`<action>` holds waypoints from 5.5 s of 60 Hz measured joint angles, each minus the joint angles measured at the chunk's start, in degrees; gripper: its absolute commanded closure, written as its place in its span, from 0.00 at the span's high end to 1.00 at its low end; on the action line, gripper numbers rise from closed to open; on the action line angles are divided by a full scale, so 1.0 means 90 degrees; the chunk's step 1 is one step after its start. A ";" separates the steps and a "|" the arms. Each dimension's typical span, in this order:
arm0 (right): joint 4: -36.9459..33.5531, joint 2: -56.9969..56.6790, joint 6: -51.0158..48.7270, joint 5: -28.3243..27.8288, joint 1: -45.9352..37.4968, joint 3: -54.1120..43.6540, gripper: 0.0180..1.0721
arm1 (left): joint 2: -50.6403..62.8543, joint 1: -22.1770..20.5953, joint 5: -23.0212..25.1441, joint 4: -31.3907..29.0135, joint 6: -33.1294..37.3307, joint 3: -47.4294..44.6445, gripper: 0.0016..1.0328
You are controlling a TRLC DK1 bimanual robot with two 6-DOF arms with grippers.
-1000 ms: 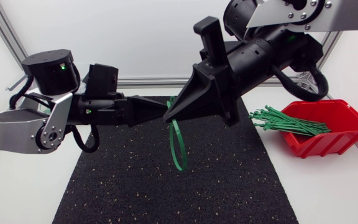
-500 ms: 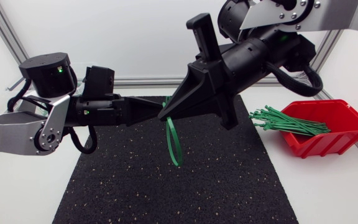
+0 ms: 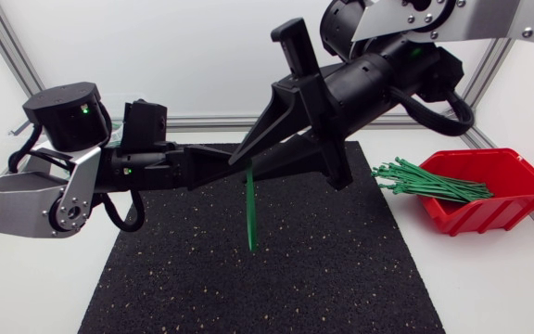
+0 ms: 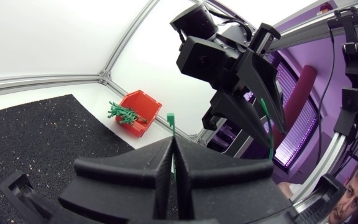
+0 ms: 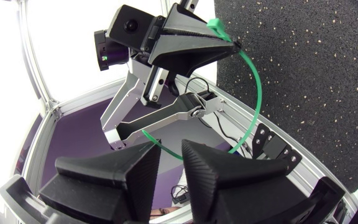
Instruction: Take a green cable tie from the red box, thread the tail through the head to close it, then place it in the transparent bin on the left.
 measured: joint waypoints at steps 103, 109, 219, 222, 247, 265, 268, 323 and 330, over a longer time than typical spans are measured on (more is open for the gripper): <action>0.0719 0.0090 -0.0746 0.1185 -0.0078 -0.0350 0.29 | -0.0359 0.0027 -0.0119 0.0831 -0.0073 -0.0447 0.03; 0.0670 -0.0138 -0.1120 0.1588 -0.0058 -0.0425 0.39 | -0.0342 0.0119 -0.0119 0.0840 0.0049 -0.0447 0.03; 0.6511 0.0036 -1.1735 0.8595 0.2229 -0.4165 0.63 | 0.2686 0.1474 0.0850 -0.4240 0.3461 0.3361 0.03; 0.6625 0.0036 -1.1829 0.8595 0.2310 -0.4175 0.63 | 0.2744 0.1474 0.0860 -0.4335 0.3461 0.3441 0.03; 0.8602 0.0036 -1.2599 0.8689 0.3147 -0.4966 0.62 | 0.2919 0.1472 0.1020 -0.4704 0.3461 0.3657 0.03; 0.9479 0.0532 -1.3464 0.8687 0.3169 -0.5110 0.62 | 0.2958 0.1443 0.1049 -0.4920 0.3466 0.3738 0.03; 0.9515 0.0646 -1.3559 0.8687 0.3143 -0.5110 0.62 | 0.2975 0.1440 0.1061 -0.4947 0.3478 0.3742 0.03; 1.0817 0.1467 -1.4870 0.8255 0.3089 -0.5110 0.43 | 0.3232 0.1324 0.1061 -0.5299 0.3480 0.4121 0.03; 1.0870 0.1467 -1.4870 0.8255 0.3089 -0.5110 0.35 | 0.3252 0.1324 0.1061 -0.5302 0.3480 0.4138 0.03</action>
